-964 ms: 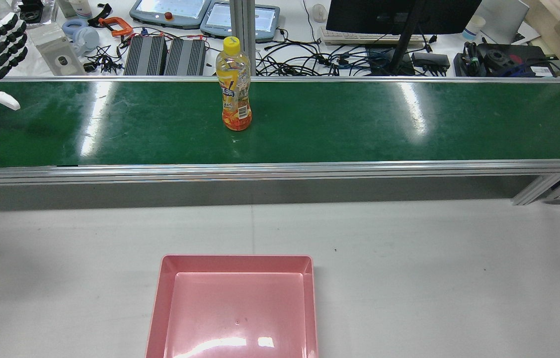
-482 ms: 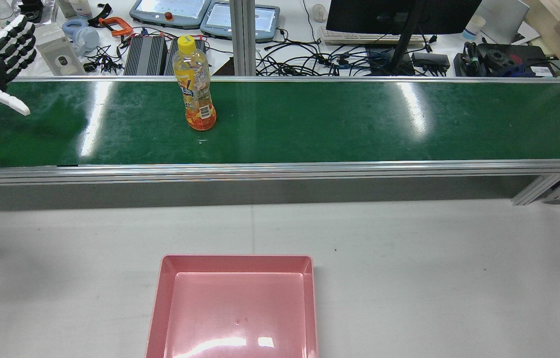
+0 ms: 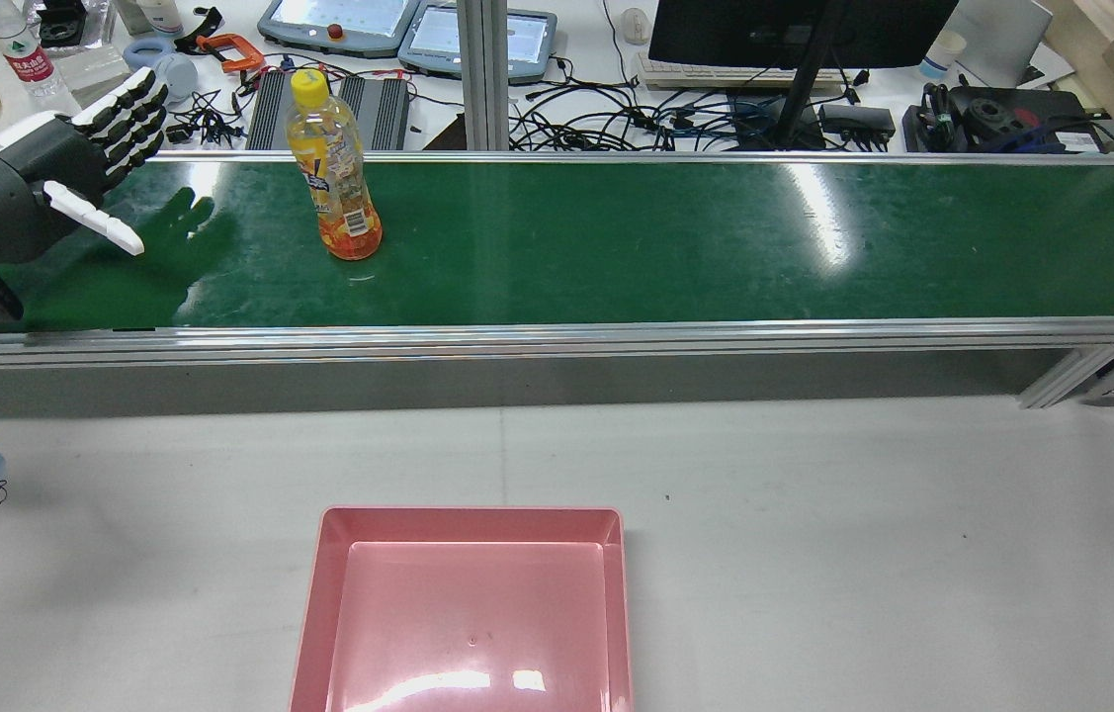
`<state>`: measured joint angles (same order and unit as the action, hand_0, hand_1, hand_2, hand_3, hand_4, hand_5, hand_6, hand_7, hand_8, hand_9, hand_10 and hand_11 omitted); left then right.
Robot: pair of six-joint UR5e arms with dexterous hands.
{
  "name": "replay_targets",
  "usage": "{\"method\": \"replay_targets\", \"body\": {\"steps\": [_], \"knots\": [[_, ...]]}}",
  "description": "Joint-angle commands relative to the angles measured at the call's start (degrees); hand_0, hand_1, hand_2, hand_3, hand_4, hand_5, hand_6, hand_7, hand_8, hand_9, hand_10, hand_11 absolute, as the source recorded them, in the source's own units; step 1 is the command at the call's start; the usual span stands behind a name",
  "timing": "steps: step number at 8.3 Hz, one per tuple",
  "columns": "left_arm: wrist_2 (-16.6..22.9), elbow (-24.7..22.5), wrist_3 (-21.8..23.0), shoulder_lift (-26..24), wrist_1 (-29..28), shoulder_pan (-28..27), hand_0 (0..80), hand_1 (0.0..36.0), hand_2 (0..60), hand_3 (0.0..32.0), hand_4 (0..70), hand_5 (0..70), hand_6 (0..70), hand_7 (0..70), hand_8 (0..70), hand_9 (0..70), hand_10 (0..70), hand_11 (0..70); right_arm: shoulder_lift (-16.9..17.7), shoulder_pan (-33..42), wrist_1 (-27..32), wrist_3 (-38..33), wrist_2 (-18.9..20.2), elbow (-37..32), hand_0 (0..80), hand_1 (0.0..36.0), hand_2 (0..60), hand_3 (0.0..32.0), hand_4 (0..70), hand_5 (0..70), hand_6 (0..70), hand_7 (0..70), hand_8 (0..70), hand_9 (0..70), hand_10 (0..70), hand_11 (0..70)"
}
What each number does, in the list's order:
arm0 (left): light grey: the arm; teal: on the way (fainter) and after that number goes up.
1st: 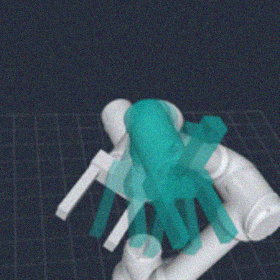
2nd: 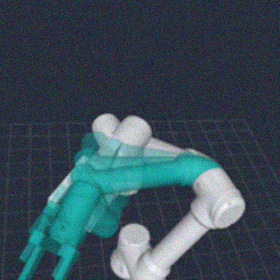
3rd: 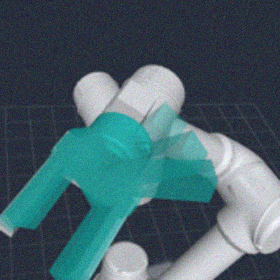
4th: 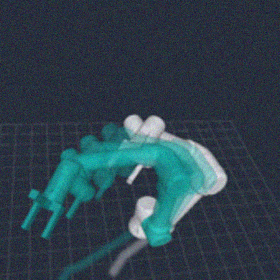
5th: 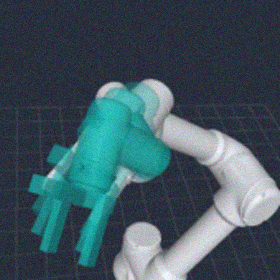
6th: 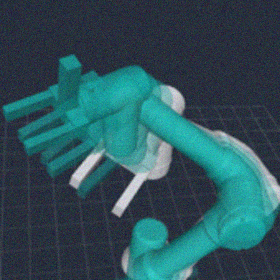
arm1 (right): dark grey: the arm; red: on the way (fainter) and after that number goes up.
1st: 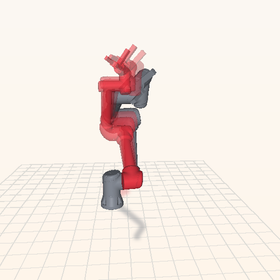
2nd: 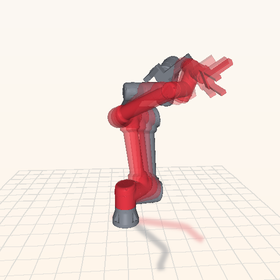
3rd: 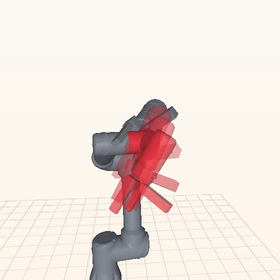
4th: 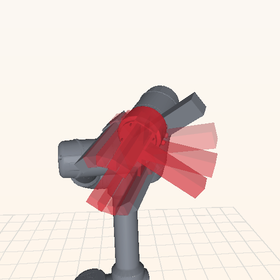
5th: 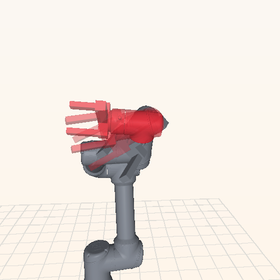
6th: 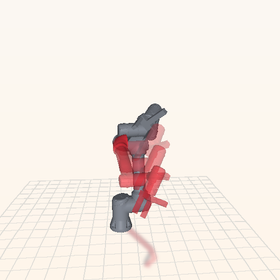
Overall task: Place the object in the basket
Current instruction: 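Move the open left hand along the belt toward the orange-labelled bottle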
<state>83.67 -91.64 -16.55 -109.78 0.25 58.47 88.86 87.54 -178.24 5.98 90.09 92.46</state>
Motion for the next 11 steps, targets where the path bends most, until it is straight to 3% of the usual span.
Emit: {"method": "replay_targets", "body": {"steps": [1, 2, 7, 8, 9, 10, 11], "knots": [[0.00, -0.47, 0.11, -0.78, 0.10, -0.38, 65.9, 13.3, 0.0, 0.0, 0.0, 0.0, 0.0, 0.0, 0.0, 0.0, 0.0, 0.0, 0.00, 0.00, 0.00, 0.00, 0.00, 0.00, 0.0, 0.0, 0.0, 0.0, 0.0, 0.0, 0.0, 0.0, 0.0, 0.0, 0.0, 0.0], [0.09, -0.82, 0.37, -0.96, 0.10, -0.38, 61.0, 11.3, 0.0, 0.0, 0.0, 0.0, 0.0, 0.0, 0.0, 0.0, 0.0, 0.0, 0.00, 0.00, 0.00, 0.09, 0.00, 0.00, 0.0, 0.0, 0.0, 0.0, 0.0, 0.0, 0.0, 0.0, 0.0, 0.0, 0.0, 0.0], [0.27, -2.83, 0.90, -3.50, 1.67, -1.51, 63.6, 12.4, 0.0, 0.0, 0.0, 0.2, 0.0, 0.0, 0.0, 0.0, 0.0, 0.0, 0.00, 0.00, 0.00, 0.00, 0.00, 0.00, 0.0, 0.0, 0.0, 0.0, 0.0, 0.0, 0.0, 0.0, 0.0, 0.0, 0.0, 0.0], [-1.04, -4.93, 1.25, -3.42, 5.08, -2.13, 65.9, 12.6, 0.0, 0.0, 0.0, 8.6, 0.0, 0.0, 0.0, 0.0, 0.0, 1.1, 0.00, 0.00, 0.00, 0.00, 0.00, 0.00, 0.0, 0.0, 0.0, 0.0, 0.0, 0.0, 0.0, 0.0, 0.0, 0.0, 0.0, 0.0], [-6.71, -5.91, 1.43, -2.29, 6.16, -2.13, 79.7, 14.5, 0.0, 0.0, 5.7, 30.6, 0.3, 6.3, 2.4, 5.4, 9.7, 16.8, 0.00, 0.00, 0.00, 0.00, 0.00, 0.00, 0.0, 0.0, 0.0, 0.0, 0.0, 0.0, 0.0, 0.0, 0.0, 0.0, 0.0, 0.0], [-9.12, -8.44, 1.26, -0.36, 7.12, -2.31, 80.0, 14.8, 0.0, 0.0, 70.0, 70.0, 44.3, 70.0, 48.8, 68.9, 67.0, 70.0, 0.00, 0.00, 0.00, 0.00, 0.00, 0.00, 0.0, 0.0, 0.0, 0.0, 0.0, 0.0, 0.0, 0.0, 0.0, 0.0, 0.0, 0.0], [-9.23, -9.77, 1.08, 0.00, 8.87, -2.22, 78.8, 19.1, 39.6, 0.0, 70.0, 70.0, 70.0, 70.0, 70.0, 70.0, 70.0, 70.0, 0.00, 0.00, 0.00, 0.09, 0.00, 0.00, 0.0, 0.0, 0.0, 0.0, 0.0, 0.0, 0.0, 0.0, 0.0, 0.0, 0.0, 0.0]]}}
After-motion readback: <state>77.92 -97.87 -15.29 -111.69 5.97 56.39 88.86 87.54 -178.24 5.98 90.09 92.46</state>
